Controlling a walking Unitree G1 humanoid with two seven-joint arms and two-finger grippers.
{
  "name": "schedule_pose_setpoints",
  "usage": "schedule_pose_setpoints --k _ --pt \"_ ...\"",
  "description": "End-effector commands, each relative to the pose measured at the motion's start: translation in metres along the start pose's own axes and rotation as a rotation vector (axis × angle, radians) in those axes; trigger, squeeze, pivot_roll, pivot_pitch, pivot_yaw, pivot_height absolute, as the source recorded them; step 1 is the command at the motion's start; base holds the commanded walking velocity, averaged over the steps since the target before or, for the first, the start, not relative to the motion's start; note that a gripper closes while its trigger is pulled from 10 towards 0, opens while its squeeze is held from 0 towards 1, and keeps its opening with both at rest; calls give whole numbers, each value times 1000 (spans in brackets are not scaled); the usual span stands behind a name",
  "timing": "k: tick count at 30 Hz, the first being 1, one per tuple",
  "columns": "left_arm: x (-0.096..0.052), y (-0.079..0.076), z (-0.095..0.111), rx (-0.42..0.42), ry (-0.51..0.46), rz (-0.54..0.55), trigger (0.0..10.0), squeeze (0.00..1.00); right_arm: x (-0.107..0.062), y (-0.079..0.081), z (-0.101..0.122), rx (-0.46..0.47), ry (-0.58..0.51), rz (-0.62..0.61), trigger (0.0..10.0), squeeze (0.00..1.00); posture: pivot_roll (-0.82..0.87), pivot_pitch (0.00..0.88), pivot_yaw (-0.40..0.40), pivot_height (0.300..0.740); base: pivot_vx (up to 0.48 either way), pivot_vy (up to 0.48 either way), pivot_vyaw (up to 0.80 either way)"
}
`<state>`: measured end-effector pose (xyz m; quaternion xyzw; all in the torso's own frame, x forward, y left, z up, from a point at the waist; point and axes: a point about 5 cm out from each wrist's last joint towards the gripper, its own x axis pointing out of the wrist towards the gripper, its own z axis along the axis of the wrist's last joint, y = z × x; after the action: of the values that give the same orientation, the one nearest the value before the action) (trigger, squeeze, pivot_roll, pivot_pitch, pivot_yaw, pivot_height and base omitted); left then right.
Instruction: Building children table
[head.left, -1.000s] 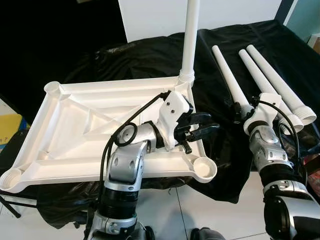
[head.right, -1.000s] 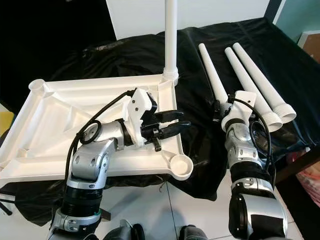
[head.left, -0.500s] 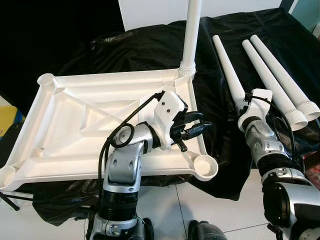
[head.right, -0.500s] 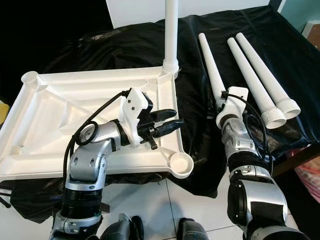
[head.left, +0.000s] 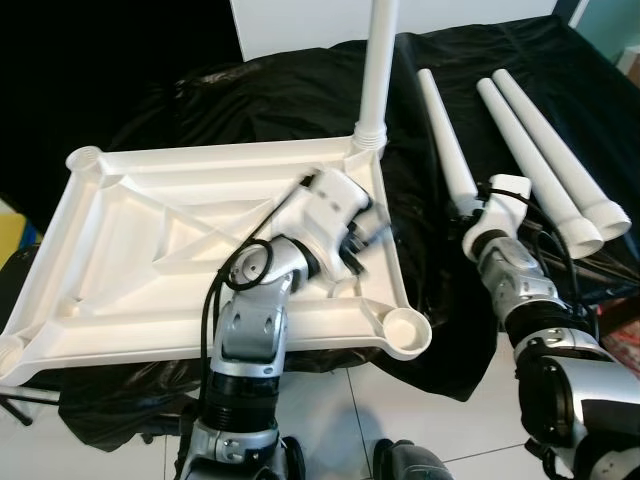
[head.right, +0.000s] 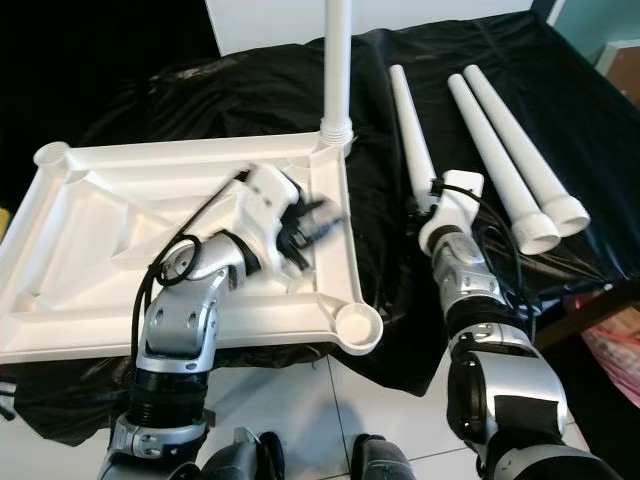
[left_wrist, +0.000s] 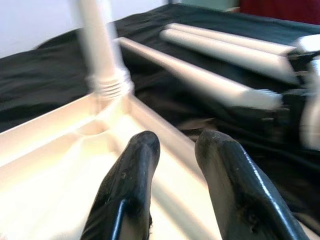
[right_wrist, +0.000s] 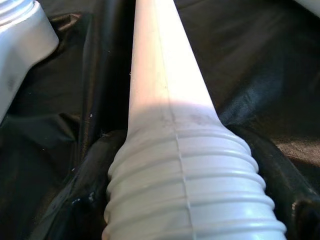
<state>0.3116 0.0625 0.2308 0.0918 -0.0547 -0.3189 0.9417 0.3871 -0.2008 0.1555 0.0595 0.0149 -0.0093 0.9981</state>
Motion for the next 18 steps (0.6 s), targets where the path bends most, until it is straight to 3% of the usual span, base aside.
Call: schedule_pose_setpoints --k 1,6,15,18 --pt "6 3 6 -3 -21 43 10000 0 -2 7 1 -24 -42 23 10000 0 -4 141 -4 740 0 0 0" --pt "6 15 9 -12 -30 100 10000 0 -3 17 12 -32 -108 30 10000 0 -11 132 -18 740 0 0 0" --pt "6 34 8 -42 -50 218 10000 0 -14 33 41 -54 -353 5 10000 0 -8 125 -25 740 0 0 0" --pt "9 39 10 -56 -50 219 10000 0 -18 40 47 -16 -415 64 10000 0 -5 110 -8 740 0 0 0"
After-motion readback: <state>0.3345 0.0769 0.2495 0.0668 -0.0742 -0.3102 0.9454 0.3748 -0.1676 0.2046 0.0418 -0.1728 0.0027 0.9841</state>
